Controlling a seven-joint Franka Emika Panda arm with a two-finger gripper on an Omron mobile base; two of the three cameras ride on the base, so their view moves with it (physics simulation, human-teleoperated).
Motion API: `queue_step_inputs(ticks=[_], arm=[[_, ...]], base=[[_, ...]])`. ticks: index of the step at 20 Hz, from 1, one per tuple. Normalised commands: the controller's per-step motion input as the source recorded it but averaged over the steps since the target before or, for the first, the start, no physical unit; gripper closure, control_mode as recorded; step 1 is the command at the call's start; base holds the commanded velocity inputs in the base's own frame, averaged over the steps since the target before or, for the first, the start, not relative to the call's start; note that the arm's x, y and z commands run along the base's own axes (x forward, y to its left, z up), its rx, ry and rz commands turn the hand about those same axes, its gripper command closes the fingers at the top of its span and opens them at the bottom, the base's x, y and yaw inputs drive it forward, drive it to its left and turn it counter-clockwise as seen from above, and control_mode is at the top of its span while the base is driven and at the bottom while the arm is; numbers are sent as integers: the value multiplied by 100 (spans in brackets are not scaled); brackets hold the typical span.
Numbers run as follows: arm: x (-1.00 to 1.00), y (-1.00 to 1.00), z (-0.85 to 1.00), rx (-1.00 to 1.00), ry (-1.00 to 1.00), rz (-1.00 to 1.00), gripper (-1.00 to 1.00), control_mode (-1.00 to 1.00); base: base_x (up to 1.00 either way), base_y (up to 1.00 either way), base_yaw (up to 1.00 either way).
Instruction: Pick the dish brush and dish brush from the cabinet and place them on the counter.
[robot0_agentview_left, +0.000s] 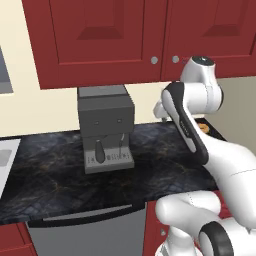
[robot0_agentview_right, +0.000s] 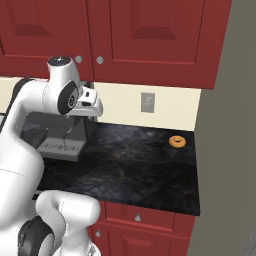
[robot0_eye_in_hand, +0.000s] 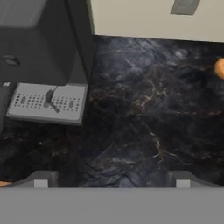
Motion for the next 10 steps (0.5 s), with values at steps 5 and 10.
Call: queue_step_inputs(ticks=[5,10], arm=[[-31,11,34,-3,-23,0,-100,-100],[-25,9,52,-2,-23,0,-100,-100]], base=[[0,0,0],[0,0,0]])
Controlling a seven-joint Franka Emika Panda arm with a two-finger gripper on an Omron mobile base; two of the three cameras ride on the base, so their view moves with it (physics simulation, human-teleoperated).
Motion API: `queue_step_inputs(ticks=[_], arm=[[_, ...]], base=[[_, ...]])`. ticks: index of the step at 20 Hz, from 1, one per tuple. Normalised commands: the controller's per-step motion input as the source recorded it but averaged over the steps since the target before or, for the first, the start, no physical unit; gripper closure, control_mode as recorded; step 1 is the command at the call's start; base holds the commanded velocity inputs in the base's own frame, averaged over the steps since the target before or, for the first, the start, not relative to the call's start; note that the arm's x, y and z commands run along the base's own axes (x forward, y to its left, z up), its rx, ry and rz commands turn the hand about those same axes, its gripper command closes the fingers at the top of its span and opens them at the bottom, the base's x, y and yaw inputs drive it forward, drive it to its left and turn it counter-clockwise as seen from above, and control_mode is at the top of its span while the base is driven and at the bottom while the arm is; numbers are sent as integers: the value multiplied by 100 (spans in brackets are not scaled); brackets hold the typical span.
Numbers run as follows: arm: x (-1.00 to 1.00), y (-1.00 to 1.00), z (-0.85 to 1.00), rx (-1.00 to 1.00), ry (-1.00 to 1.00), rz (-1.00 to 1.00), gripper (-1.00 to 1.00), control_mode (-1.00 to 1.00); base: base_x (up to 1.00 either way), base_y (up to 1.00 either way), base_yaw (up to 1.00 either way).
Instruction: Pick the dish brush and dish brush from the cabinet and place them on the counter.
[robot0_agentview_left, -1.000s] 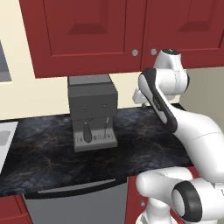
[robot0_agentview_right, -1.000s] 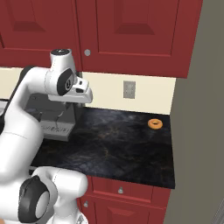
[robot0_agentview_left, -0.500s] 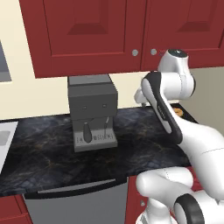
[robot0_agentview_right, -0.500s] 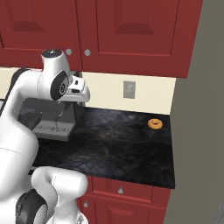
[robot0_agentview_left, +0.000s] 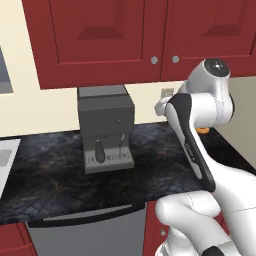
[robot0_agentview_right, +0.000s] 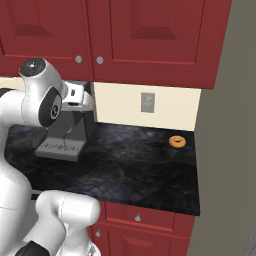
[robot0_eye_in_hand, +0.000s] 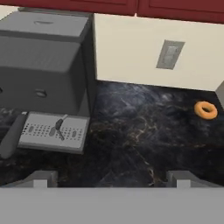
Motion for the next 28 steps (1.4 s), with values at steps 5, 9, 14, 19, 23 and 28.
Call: queue_step_inputs(ticks=[5,9,14,19,23,28], arm=[[-18,6,59,0,-21,0,-100,-100],[-11,28,48,0,-19,-1,-100,-100],[-6,20,42,0,-13,0,-100,-100],[0,2,30,0,0,0,-100,-100],[9,0,31,0,1,-1,-100,-100],[14,0,24,0,7,-4,-100,-100]], base=[[0,0,0],[0,0,0],[0,0,0],[0,0,0],[0,0,0],[0,0,0]])
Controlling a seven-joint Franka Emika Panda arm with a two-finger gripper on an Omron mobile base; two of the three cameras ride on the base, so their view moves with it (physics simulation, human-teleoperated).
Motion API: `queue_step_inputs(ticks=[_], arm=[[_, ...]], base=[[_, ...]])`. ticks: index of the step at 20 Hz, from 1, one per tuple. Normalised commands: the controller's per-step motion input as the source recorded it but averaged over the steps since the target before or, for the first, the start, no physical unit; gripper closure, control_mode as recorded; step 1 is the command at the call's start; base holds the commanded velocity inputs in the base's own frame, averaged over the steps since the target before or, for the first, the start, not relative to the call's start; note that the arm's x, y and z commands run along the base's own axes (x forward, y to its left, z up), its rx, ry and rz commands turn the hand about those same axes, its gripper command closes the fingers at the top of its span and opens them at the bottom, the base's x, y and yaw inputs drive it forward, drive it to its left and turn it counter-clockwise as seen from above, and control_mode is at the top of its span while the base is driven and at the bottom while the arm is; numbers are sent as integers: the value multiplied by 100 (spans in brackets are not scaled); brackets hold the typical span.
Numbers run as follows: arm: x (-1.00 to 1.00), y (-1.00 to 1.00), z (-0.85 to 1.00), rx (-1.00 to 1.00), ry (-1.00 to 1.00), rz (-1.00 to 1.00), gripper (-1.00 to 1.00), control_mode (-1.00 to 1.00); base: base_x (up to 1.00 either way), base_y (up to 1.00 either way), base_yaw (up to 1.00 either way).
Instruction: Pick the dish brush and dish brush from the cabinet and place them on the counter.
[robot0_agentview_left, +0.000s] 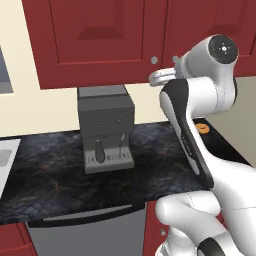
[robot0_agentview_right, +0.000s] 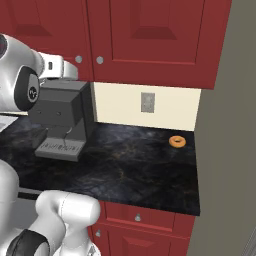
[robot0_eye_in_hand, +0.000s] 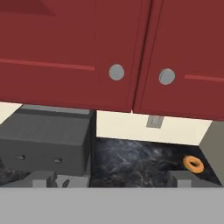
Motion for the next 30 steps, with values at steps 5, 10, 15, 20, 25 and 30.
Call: queue_step_inputs(ticks=[5,10,15,20,25,30], arm=[[21,0,15,0,9,-5,-100,-100],[32,0,6,0,9,-3,-100,-100],[14,4,-3,0,-6,0,-100,-100],[28,0,-13,0,-12,0,-100,-100],[45,0,0,0,1,0,-100,-100],[24,0,4,0,3,0,-100,-100]], base=[[0,0,0],[0,0,0],[0,0,0],[0,0,0],[0,0,0],[0,0,0]])
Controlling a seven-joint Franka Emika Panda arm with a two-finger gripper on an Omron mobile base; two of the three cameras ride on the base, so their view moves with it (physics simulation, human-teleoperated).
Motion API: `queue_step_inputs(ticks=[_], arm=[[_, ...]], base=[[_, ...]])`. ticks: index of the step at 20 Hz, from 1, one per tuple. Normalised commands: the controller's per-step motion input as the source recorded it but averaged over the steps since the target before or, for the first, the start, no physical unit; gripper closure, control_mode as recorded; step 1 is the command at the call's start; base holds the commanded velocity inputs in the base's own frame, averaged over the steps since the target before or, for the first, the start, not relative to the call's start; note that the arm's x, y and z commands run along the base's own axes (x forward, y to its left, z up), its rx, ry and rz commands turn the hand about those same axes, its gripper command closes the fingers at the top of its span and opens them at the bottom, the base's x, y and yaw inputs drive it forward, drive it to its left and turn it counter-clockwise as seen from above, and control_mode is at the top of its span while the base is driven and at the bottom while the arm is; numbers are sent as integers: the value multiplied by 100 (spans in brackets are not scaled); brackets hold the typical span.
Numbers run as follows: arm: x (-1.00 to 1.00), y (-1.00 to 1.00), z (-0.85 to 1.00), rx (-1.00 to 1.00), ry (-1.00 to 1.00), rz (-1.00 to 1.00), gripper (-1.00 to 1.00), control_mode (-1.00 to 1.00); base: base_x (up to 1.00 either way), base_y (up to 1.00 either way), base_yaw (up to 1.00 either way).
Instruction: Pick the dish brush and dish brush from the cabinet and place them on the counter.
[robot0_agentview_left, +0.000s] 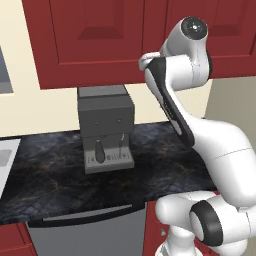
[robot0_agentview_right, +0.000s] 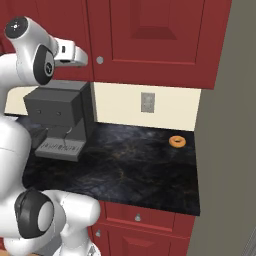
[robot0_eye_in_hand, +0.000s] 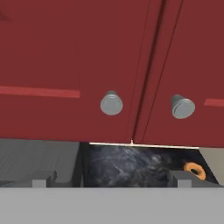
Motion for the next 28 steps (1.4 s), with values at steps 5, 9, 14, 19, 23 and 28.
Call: queue_step_inputs(ticks=[5,9,14,19,23,28], arm=[[6,0,6,0,-2,0,-100,-100],[8,0,4,0,-3,0,-100,-100],[17,0,3,0,0,0,-100,-100],[26,0,3,0,0,0,-100,-100],[31,0,3,0,0,0,-100,-100],[34,0,0,0,2,-1,-100,-100]], base=[[0,0,0],[0,0,0],[0,0,0],[0,0,0],[0,0,0],[0,0,0]])
